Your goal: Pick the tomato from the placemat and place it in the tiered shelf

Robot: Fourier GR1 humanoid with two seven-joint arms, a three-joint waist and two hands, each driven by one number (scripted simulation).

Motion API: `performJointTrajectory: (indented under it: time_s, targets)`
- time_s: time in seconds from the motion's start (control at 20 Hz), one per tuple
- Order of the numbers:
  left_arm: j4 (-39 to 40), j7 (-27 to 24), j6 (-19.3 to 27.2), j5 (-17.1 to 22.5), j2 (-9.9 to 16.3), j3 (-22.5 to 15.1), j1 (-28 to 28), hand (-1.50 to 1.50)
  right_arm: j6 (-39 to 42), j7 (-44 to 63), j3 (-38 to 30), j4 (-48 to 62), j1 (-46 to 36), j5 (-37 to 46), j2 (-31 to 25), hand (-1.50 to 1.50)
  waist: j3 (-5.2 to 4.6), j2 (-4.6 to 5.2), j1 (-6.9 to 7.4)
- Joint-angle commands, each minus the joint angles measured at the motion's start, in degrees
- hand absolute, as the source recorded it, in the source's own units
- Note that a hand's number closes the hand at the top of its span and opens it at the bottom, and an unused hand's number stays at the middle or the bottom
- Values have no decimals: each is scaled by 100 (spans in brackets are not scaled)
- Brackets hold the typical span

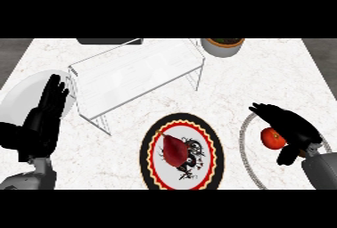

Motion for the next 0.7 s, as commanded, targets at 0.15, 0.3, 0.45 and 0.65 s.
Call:
performJointTrajectory:
  time_s: [0.15, 0.3, 0.45, 0.65]
  targets:
    - [96, -35, 6, -155, -148, -2, -74, 0, 292, 90, -153, 58, -28, 425, 396, -150, -1, -4, -16]
    - [-28, -63, -99, -109, -89, 18, 125, 0, 236, -327, -56, 813, -229, 666, 204, 150, 0, 1, 12]
    - [-93, 147, 12, -195, -228, -90, -9, 0, -211, -773, -42, 820, -330, 921, 164, 150, 1, 0, 4]
    - [-282, 27, -274, 48, -3, 175, 315, 0, -968, -885, -12, 301, 331, 1111, 204, 150, -1, -11, -20]
